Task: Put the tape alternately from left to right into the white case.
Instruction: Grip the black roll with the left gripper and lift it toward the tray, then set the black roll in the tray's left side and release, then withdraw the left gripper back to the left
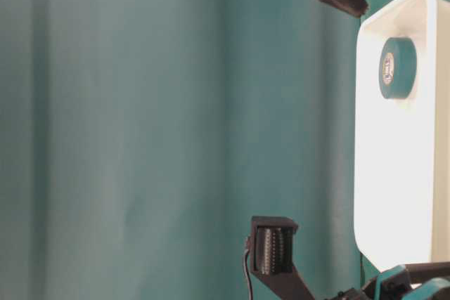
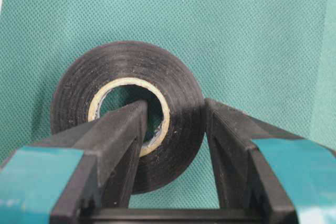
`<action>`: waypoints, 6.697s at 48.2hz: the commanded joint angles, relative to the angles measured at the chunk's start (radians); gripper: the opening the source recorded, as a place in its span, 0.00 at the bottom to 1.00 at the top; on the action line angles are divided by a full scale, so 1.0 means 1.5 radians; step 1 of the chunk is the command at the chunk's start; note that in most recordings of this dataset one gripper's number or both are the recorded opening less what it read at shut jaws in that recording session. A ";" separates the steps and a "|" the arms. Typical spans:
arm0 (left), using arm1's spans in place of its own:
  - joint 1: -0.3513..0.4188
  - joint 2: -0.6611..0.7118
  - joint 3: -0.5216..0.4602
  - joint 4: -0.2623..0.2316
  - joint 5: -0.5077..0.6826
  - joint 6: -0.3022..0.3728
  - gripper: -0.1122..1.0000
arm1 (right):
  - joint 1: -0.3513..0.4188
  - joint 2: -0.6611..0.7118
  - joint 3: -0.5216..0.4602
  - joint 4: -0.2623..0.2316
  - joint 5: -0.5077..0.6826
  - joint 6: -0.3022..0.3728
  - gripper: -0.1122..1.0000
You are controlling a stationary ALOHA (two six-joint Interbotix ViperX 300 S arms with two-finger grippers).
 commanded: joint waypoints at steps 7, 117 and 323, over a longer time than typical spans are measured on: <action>0.000 -0.016 -0.004 0.001 0.005 0.002 0.13 | 0.002 -0.004 -0.010 -0.001 -0.003 0.001 0.71; 0.237 -0.120 -0.062 0.004 0.121 0.267 0.07 | 0.002 -0.004 -0.017 -0.002 -0.003 0.000 0.71; -0.005 -0.188 0.047 -0.001 -0.037 0.232 0.73 | 0.002 -0.002 -0.022 0.001 -0.003 0.003 0.71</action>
